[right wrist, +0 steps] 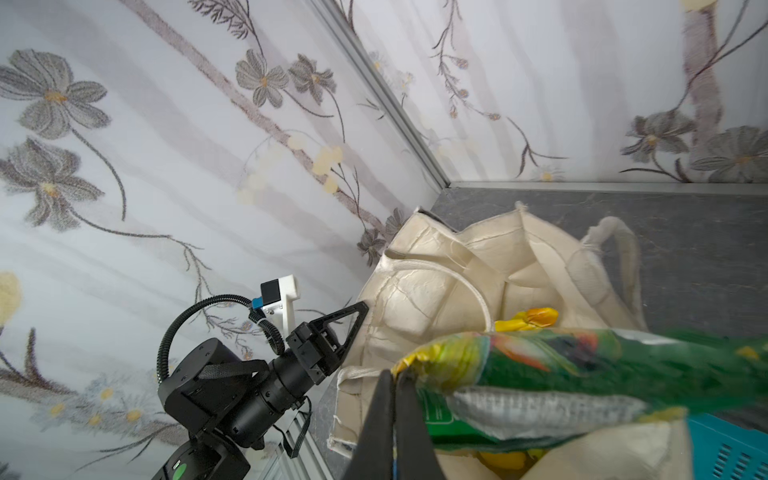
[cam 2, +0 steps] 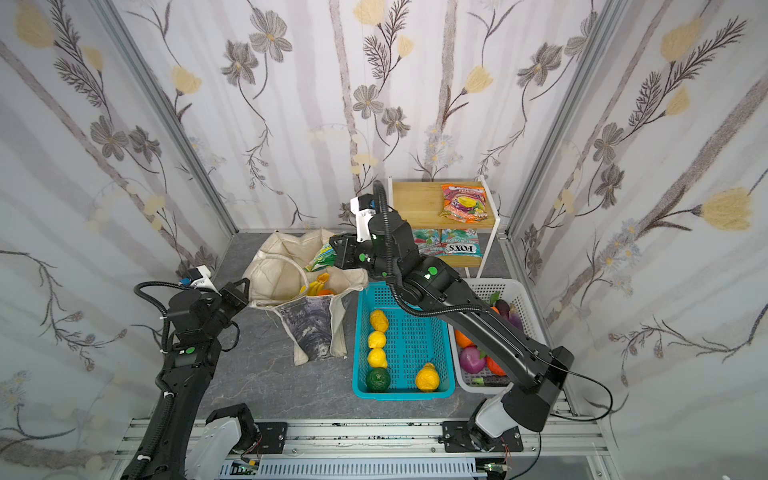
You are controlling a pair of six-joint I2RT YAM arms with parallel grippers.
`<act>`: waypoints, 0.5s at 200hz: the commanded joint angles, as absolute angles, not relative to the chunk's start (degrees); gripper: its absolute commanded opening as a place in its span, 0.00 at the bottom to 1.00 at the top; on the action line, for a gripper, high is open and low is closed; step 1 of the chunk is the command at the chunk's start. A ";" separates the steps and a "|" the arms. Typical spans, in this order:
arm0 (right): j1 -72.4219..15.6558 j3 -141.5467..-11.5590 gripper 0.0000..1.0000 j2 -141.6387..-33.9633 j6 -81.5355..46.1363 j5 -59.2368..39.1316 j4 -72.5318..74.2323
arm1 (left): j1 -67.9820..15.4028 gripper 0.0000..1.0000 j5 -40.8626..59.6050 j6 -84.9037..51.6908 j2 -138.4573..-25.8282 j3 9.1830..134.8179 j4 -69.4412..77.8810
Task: Place the food into the grocery bag and tie it
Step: 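Carry the green packet with the right gripper into the bag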
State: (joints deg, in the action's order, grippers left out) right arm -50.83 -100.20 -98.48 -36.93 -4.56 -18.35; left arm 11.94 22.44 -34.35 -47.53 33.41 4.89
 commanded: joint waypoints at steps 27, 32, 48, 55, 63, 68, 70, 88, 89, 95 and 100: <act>-51.41 -109.94 0.00 -111.22 -34.31 -12.25 -11.46 | 11.96 0.00 23.82 -34.56 -47.83 33.44 6.50; -51.33 -111.54 0.00 -112.77 -33.67 -12.56 -11.78 | 11.96 0.00 23.82 -34.49 -47.84 33.48 6.50; -50.62 -116.94 0.00 -118.58 -32.60 -13.14 -13.03 | 11.98 0.00 24.04 -34.63 -48.11 33.41 6.59; -50.23 -118.73 0.00 -120.74 -32.47 -13.88 -13.06 | 11.97 0.00 24.13 -34.64 -48.19 33.49 6.59; -49.78 -119.96 0.00 -122.81 -32.59 -14.56 -12.72 | 11.95 0.00 24.21 -34.80 -48.23 33.45 6.59; -49.52 -120.15 0.00 -123.92 -32.48 -15.10 -11.95 | 11.95 0.00 24.17 -34.72 -48.25 33.44 6.59; -49.45 -120.15 0.00 -124.34 -32.40 -15.27 -11.78 | 12.00 0.00 24.24 -34.74 -48.25 33.41 6.59; -49.07 -120.06 0.00 -127.58 -31.60 -15.38 -10.86 | 11.95 0.00 24.19 -34.63 -48.36 33.45 6.59; -49.06 -120.06 0.00 -127.73 -31.53 -15.38 -10.88 | 12.00 0.00 24.18 -34.63 -48.31 33.47 6.59; -49.07 -119.94 0.00 -128.82 -31.11 -15.36 -10.82 | 11.96 0.00 24.17 -34.65 -48.34 33.47 6.59; -49.06 -119.69 0.00 -129.59 -30.63 -15.29 -10.80 | 11.96 0.00 24.18 -34.63 -48.38 33.48 6.59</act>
State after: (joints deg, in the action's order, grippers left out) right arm -49.04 -119.46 -126.56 -33.12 -13.65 -14.79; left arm 11.94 23.57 -34.50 -48.25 33.41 4.93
